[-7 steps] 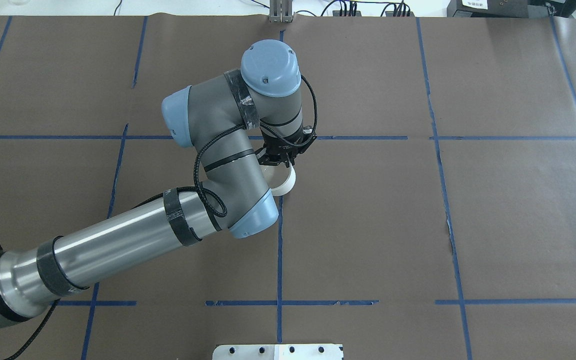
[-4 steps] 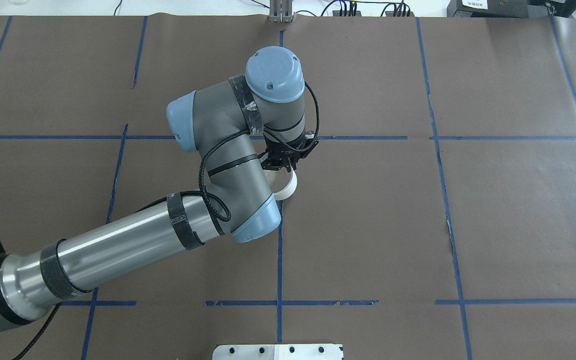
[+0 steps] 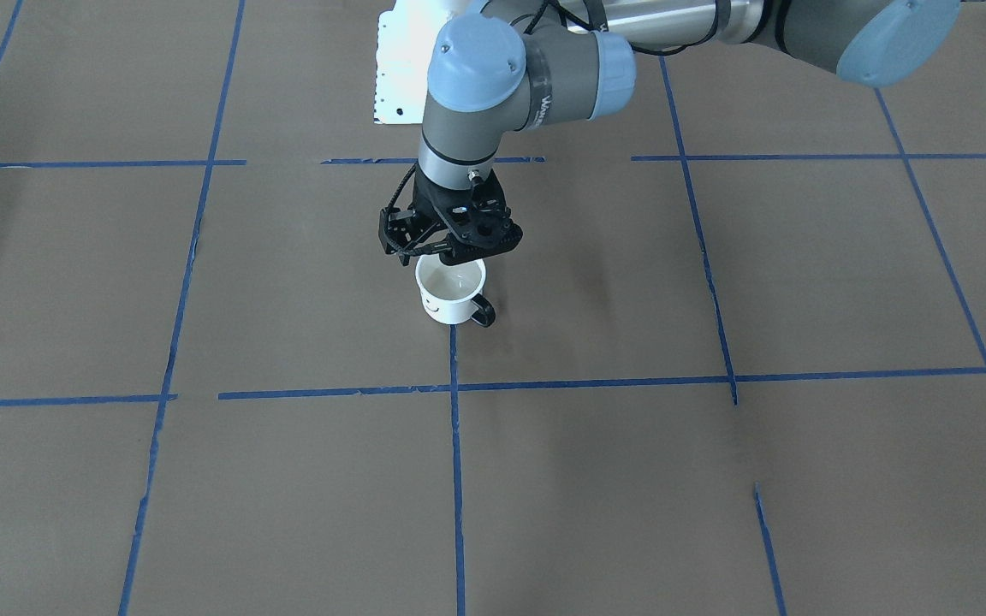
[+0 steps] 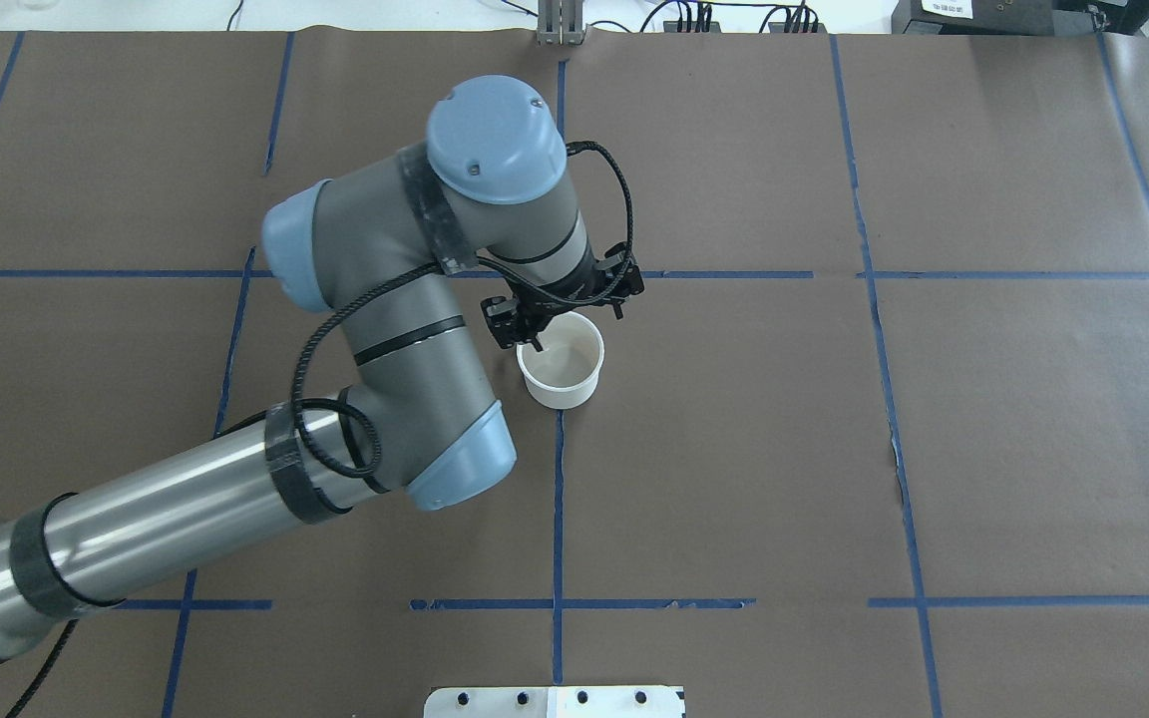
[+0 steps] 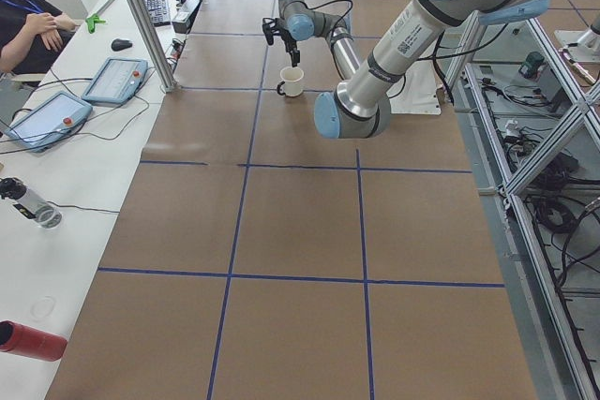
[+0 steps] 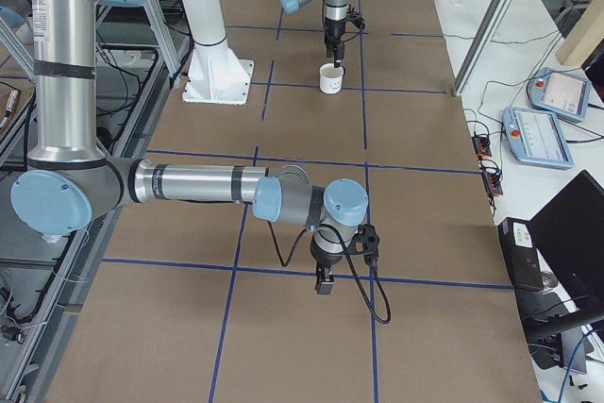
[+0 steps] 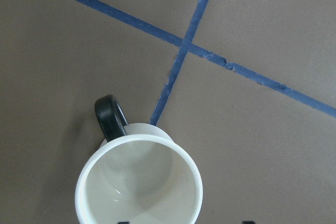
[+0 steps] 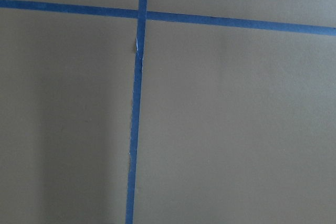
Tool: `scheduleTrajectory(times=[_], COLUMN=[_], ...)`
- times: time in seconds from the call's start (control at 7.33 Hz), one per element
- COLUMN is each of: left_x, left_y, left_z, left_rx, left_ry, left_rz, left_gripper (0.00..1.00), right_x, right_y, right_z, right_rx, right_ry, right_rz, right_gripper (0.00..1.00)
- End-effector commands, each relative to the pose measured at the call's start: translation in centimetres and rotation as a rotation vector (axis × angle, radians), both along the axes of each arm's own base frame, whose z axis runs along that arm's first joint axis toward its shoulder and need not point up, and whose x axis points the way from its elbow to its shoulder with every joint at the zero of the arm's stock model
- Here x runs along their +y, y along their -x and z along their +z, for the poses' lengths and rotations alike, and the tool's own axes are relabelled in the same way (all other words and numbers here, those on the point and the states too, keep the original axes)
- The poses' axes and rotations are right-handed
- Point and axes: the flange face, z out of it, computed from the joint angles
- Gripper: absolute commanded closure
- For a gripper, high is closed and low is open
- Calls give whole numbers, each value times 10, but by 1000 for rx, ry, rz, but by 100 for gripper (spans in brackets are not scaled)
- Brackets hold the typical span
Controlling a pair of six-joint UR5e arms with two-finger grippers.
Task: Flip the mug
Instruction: 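Lower the upright mug onto the table and open the left gripper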
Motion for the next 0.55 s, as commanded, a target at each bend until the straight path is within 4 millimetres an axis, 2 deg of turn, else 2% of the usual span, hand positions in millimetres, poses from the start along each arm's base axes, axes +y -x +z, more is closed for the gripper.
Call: scheduleTrajectory(times=[0.0, 0.14, 0.27, 0.41], left_x=[18, 10, -7, -22], left_y=[98, 152, 201, 262], left_z=[59, 106, 158, 211], left_rx=[8, -47, -128, -190], left_ry=[-213, -309, -385, -444], left_rz=[62, 85, 118, 176], left_gripper=[0, 0, 0, 0], right_x=[0, 0, 0, 0], right_y=[0, 0, 0, 0], right_z=[0, 0, 0, 0], right_rx=[0, 0, 0, 0], right_ry=[0, 0, 0, 0], right_rz=[0, 0, 0, 0], right_gripper=[0, 0, 0, 0])
